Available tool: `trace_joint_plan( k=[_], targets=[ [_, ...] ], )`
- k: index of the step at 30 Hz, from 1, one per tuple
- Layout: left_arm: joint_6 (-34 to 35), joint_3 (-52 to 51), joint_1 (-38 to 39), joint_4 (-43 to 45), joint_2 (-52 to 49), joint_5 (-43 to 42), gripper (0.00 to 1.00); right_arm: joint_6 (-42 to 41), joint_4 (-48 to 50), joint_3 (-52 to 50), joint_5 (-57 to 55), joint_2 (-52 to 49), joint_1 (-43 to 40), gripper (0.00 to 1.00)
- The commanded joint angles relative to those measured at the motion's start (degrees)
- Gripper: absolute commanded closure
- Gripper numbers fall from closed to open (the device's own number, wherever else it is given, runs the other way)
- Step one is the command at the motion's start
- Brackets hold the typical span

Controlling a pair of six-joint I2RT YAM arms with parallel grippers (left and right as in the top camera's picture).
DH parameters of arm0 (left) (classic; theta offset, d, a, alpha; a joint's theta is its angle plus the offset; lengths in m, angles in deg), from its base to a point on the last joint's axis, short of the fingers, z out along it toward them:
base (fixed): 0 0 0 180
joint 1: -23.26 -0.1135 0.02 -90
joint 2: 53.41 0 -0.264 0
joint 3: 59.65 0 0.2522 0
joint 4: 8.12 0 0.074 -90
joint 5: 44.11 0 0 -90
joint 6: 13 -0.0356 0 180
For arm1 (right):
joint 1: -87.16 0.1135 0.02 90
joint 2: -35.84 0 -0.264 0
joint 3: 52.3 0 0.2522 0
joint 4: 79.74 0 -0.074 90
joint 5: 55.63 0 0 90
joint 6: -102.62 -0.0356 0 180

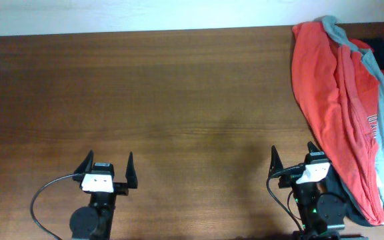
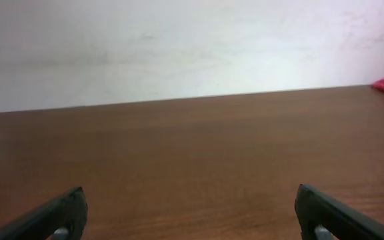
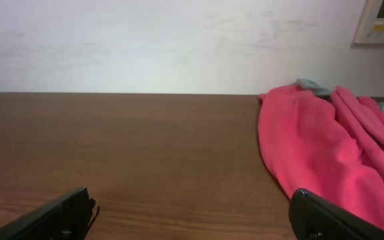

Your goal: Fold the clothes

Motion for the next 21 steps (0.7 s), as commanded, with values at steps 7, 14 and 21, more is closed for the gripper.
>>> trace_joint_plan(
  k=[7, 14, 21],
  targets=[
    [0.81, 16.02, -0.2, 0.24, -12.92, -0.61, 0.01, -0.7, -12.39, 19.39, -1.75, -10.01, -0.42, 0.01],
    [0.81, 32.59, -0.17, -9.14, -33.99, -0.79, 0.01, -0.68, -25.62, 36.26, -1.73, -27.41, -0.42, 0.01],
    [0.81, 49.03, -0.2, -24.35, -52.52, -3.89, 0.01, 0.26, -43.19, 55.36, -1.95, -50.69, -0.42, 0.01]
  ],
)
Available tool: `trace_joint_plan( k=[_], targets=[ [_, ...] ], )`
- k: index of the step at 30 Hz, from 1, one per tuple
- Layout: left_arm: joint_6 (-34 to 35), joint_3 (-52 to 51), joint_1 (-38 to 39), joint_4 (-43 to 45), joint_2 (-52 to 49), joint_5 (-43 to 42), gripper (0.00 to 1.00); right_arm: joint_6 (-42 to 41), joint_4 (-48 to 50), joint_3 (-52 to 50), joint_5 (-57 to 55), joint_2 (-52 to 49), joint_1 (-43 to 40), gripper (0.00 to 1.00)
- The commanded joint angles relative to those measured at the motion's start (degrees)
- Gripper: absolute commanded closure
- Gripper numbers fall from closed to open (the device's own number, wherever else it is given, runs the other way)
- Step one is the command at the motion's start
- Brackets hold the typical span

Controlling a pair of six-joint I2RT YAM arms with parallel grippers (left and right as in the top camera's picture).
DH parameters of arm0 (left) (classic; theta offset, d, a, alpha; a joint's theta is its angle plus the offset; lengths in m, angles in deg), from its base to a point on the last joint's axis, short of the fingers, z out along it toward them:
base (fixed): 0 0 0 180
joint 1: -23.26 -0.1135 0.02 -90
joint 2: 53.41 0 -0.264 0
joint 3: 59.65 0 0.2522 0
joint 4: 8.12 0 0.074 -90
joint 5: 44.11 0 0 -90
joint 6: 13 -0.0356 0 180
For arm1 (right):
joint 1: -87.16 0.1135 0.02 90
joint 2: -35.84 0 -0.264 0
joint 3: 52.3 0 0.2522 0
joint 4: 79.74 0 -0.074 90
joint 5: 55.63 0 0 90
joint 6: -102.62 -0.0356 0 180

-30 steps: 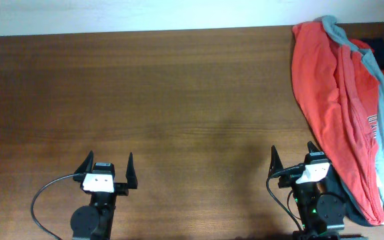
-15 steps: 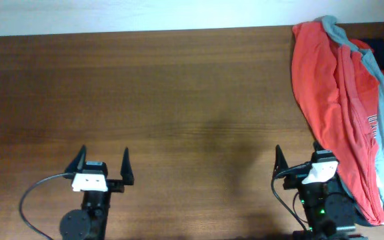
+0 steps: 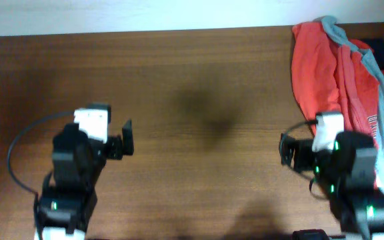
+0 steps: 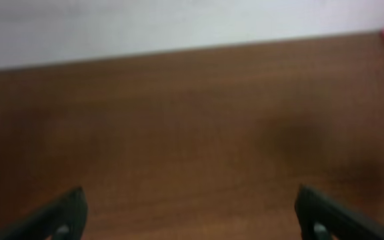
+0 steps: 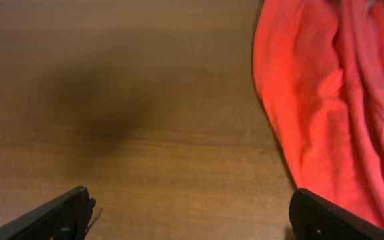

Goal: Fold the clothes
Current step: 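Reach the right gripper into the clothes pile and grasp the orange t-shirt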

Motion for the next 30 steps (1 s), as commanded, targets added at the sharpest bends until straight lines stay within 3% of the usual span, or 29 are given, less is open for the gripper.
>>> trace_joint_plan(
  k=[1, 5, 10, 16, 19, 30],
  targets=[
    [0.44, 6.23, -0.17, -3.15, -7.39, -1.88, 0.01, 0.22, -1.68, 6.54, -2.23, -9.11, -0.37, 0.01],
    [0.44, 7.19, -0.2, -3.78, -11.78, -5.92, 0.01, 0.9, 3.54, 10.73, -11.89, -18.75, -3.56, 0.01],
    [0.42, 7.19, -0.28, -3.52, -12.24, -6.12, 0.01, 2.82, 9.14, 18.23, -8.83, -30.82, -16.65, 0.01],
    [0.44, 7.19, -0.28, -3.5, -12.24, -6.12, 0.01, 3.19, 14.25, 19.58, -6.08, -45.07, -26.36, 0.18],
    [0.44, 7.17, -0.28, -3.48, -12.24, -6.12, 0.01, 3.15, 17.62, 19.58, -6.03, -50.71, -28.72, 0.26],
    [0.42, 7.17, -0.28, -3.3, -12.24, -6.12, 0.01, 3.17, 24.52, 19.58, -6.05, -59.52, -30.34, 0.36]
  ],
)
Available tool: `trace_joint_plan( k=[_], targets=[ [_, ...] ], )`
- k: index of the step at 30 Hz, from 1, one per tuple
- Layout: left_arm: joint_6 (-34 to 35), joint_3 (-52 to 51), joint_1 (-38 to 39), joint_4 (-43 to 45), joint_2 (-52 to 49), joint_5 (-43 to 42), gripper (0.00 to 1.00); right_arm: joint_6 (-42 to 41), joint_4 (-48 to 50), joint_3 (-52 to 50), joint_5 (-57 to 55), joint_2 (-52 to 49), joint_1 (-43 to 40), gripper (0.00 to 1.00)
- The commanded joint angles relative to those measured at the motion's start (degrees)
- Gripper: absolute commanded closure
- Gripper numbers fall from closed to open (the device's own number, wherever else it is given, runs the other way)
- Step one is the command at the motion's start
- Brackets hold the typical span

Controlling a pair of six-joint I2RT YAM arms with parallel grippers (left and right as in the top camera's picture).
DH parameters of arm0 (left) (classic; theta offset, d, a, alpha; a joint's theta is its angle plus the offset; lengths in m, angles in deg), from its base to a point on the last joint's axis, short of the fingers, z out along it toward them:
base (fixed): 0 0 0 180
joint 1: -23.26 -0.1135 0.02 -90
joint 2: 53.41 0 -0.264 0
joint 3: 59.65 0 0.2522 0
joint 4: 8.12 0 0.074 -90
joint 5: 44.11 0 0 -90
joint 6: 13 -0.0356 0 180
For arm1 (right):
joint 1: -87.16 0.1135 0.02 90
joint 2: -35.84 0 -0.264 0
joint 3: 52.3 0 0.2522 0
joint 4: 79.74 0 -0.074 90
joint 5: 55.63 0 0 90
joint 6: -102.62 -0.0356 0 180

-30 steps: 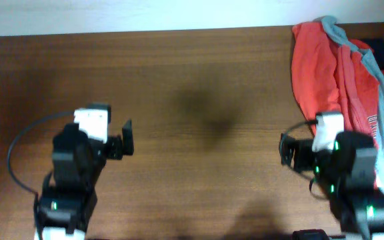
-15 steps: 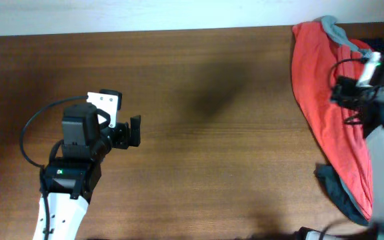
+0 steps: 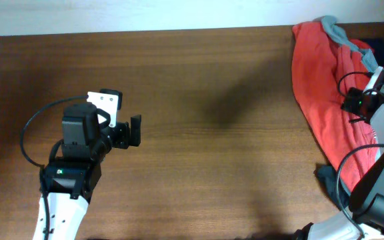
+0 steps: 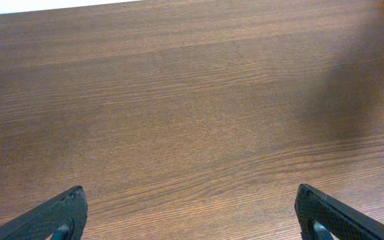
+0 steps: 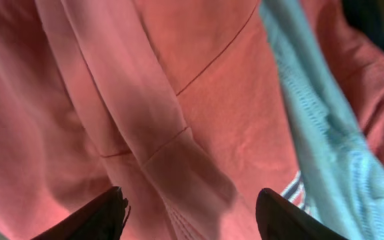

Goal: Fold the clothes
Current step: 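Reach the right gripper into the clothes pile and grasp the orange t-shirt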

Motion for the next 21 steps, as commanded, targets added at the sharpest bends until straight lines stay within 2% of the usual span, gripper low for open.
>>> trace_joint_plan(
  k=[1, 3, 5, 7, 12, 16, 21],
  targets=[
    [0.37, 1.14, -0.28, 0.22, 0.17, -0.81, 0.01, -0.02, 1.03, 0.72, 0.26, -1.86, -0.39, 0.36],
    [0.37, 1.14, -0.28, 0.22, 0.17, -0.81, 0.01, -0.02, 1.2, 0.72, 0.28, -1.92, -0.39, 0.4],
    [0.37, 1.14, -0.28, 0.39, 0.17, -0.81, 0.01, -0.02, 1.44, 0.7, 0.28, -1.92, -0.39, 0.51],
    [0.37, 1.14, -0.28, 0.42, 0.17, -0.81, 0.01, -0.02, 1.4, 0.7, 0.28, -1.92, -0.39, 0.58],
    [0.37, 1.14, -0.28, 0.42, 0.17, -0.81, 0.01, -0.02, 1.31, 0.7, 0.28, -1.92, -0.39, 0.59],
    [0.37, 1.14, -0.28, 0.42, 0.17, -0.81, 0.01, -0.02, 0.7, 0.7, 0.28, -1.99, -0.39, 0.53],
    [0.37, 1.14, -0.28, 0.46, 0.17, -0.81, 0.01, -0.04, 0.52, 0.48, 0.28, -2.67, -0.37, 0.54]
  ],
)
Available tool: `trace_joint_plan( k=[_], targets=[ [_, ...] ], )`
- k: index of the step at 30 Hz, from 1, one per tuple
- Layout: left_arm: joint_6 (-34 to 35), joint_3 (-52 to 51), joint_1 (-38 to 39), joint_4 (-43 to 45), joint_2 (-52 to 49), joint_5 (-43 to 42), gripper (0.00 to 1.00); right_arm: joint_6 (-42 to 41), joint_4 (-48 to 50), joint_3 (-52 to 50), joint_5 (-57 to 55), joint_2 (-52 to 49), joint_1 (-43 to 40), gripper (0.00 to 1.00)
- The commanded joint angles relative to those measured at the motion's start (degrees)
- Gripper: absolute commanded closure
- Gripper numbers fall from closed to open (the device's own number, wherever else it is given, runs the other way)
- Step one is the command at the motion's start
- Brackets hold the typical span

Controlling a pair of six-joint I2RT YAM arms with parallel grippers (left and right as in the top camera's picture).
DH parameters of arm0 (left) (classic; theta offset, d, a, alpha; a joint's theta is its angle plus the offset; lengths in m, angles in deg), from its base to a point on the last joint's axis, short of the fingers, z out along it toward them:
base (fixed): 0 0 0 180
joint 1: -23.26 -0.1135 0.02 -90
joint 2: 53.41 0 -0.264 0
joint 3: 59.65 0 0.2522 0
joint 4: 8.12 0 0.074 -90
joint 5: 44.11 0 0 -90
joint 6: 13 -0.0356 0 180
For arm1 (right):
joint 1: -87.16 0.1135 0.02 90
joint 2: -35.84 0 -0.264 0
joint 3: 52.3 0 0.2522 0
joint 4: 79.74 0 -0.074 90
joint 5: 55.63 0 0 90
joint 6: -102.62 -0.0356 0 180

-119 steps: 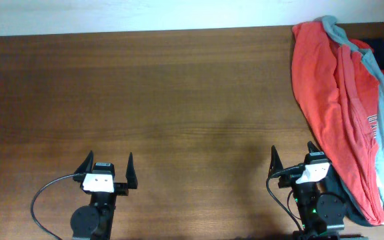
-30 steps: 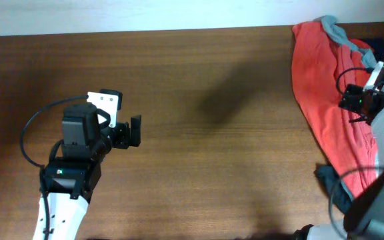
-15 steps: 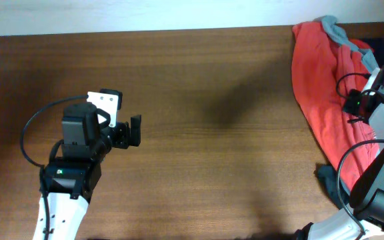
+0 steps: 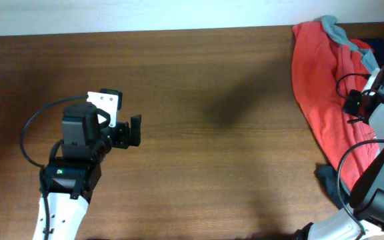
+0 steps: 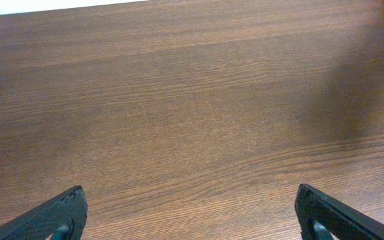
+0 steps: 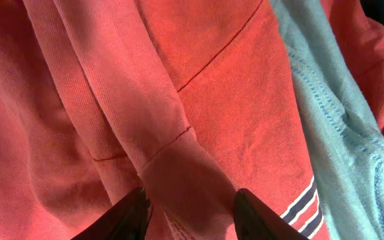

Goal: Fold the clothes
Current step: 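Reach the right gripper into the clothes pile and grasp the orange t-shirt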

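Note:
A red garment (image 4: 319, 87) lies crumpled at the table's right edge, with a grey-blue garment (image 4: 379, 70) draped over it. My right gripper (image 4: 353, 105) is down on this pile. In the right wrist view its jaws (image 6: 189, 213) are partly closed, still open, with a raised fold of the red garment (image 6: 232, 100) between the fingers. Navy and white stripes (image 6: 302, 207) and the grey-blue garment (image 6: 332, 133) lie just to the right. My left gripper (image 4: 136, 131) hovers wide open over bare wood (image 5: 191, 217), holding nothing.
The brown wooden table (image 4: 199, 80) stretches between the two arms. A dark garment (image 4: 382, 45) shows behind the pile and again at its near end (image 4: 325, 177). A white wall borders the far edge.
My right gripper's fingers have come closer together around the fold of red cloth, and the view sits slightly nearer the fabric. The left arm has not moved.
Both grippers first rested wide open at the table's near edge. Then both arms were raised and looking down on the table. Later the right gripper was over the clothes pile, open, and now its jaws have narrowed on a red fold.

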Motion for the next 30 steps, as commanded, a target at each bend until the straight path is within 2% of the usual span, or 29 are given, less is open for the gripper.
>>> trace_joint_plan(
  k=[1, 4, 6, 12, 18, 24, 27, 30],
  targets=[
    [0.37, 1.11, -0.28, 0.42, 0.17, -0.81, 0.01, -0.07, -0.22, 0.48, 0.15, -1.27, -0.39, 0.54],
    [0.37, 1.11, -0.28, 0.44, 0.17, -0.81, 0.01, -0.07, -0.44, 0.48, 0.15, -1.57, -0.37, 0.69],
    [0.37, 1.11, -0.28, 0.63, 0.17, -0.79, 0.01, -0.11, -0.35, 0.48, 0.15, -1.57, -0.39, 0.96],
    [0.37, 1.11, -0.28, 1.44, 0.17, -0.81, 0.01, -0.72, -1.36, 2.03, 3.82, 0.66, -0.22, 0.96],
    [0.37, 1.11, -0.28, 1.51, 0.17, -0.76, 0.01, 0.28, -8.7, 8.81, 9.7, 9.88, 4.13, 0.96],
    [0.37, 1.11, -0.28, 1.68, 0.17, -0.74, 0.01, 1.01, -18.03, 10.14, 10.54, 16.74, 18.25, 0.96],
    [0.37, 1.11, -0.28, 1.66, 0.17, -0.76, 0.01, 0.72, -22.49, 10.12, 10.54, 16.52, 30.25, 0.96],
    [0.37, 1.11, -0.28, 1.66, 0.17, -0.76, 0.01, 0.74, -22.51, 10.03, 10.47, 15.02, 40.52, 0.96]
  ],
)
